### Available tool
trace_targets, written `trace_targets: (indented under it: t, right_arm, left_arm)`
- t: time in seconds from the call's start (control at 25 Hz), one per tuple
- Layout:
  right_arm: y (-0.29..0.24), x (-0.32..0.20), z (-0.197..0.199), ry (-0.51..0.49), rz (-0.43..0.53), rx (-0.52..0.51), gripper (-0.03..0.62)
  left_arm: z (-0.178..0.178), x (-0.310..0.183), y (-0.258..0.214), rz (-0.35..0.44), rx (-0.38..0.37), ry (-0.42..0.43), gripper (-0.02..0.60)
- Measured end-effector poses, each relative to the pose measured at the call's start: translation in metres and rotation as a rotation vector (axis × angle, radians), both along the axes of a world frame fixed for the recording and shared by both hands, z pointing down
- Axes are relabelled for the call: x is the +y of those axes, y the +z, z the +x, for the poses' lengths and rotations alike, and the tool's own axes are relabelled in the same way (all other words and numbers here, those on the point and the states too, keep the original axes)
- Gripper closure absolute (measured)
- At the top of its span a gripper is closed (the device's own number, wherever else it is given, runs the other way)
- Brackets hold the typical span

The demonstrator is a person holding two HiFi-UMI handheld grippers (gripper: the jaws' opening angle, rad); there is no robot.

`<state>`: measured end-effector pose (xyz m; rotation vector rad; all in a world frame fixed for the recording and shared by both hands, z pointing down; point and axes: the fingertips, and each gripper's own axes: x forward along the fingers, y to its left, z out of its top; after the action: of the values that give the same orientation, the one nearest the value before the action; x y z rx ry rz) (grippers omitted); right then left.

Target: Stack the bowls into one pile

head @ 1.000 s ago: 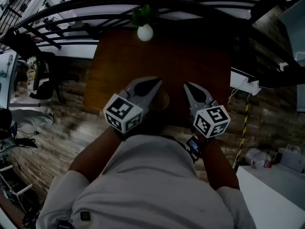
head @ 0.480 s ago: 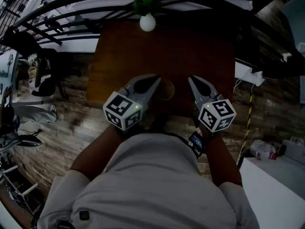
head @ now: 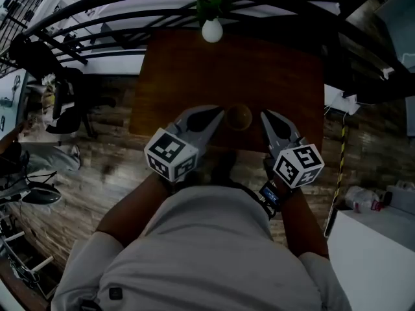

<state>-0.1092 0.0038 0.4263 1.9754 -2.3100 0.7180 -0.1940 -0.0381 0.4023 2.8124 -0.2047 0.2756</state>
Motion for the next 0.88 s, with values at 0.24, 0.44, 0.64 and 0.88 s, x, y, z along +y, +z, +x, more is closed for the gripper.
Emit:
trace_targets:
  t: [0.24,0.44,0.64,0.88]
  right_arm:
    - [-0.018,0.028,-0.08,0.005,0.045,0.03,0.588]
    - [-0.033,0.062,-0.15,0.009,0.086,0.059,0.588]
    - [-0.037,0.092,-0.222,0.0,0.121,0.09,0.586]
    - [-0.044,0.125,-0.273,0.036,0.126,0.103,0.586]
  left_arm:
    - [-0.072,0.035,-0.012,0.035,0.005,0.041,0.577]
    - [-0.133,0.069,-0.026,0.073,0.03,0.058,0.577]
    - [-0.191,0.096,-0.03,0.075,0.058,0.057,0.577]
    - [-0.227,0.128,-0.027,0.062,0.058,0.083,0.577]
